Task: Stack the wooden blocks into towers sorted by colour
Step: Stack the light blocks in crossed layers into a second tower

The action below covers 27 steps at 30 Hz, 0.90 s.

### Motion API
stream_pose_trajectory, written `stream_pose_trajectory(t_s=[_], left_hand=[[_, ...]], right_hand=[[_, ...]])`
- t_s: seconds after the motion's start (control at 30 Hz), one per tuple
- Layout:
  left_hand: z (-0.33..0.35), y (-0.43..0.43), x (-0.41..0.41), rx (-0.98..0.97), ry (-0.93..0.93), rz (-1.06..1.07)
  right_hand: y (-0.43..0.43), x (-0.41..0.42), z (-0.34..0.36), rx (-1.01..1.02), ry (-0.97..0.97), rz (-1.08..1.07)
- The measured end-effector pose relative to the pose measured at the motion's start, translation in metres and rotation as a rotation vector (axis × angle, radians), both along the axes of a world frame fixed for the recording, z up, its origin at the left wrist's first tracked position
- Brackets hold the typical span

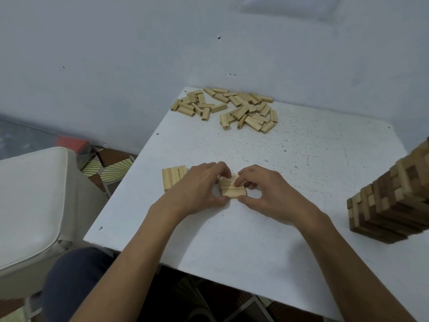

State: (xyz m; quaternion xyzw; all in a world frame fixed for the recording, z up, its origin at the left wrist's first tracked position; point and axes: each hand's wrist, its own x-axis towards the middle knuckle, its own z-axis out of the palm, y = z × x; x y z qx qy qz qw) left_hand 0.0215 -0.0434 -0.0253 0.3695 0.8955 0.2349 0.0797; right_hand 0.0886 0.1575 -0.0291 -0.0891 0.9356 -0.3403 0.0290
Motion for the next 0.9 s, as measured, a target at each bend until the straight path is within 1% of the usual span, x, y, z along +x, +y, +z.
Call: stream_pose_trajectory(t_s=[0.13, 0.43, 0.63, 0.9], left_hand=[[-0.001, -0.001, 0.003, -0.039, 0.11, 0.009], [0.02, -0.055, -0.003, 0.027, 0.121, 0.152], [0.014, -0.092, -0.013, 0.039, 0.099, 0.248], [0.0, -0.106, -0.02, 0.085, 0.052, 0.293]], right_hand=[[-0.003, -0.002, 0.006, 0.054, 0.021, 0.01], [-0.044, -0.033, 0.024, 0.102, 0.132, 0.131], [-0.08, -0.057, 0.021, 0.101, 0.137, 0.196], [-0.096, -0.07, 0.017, 0.122, 0.113, 0.201]])
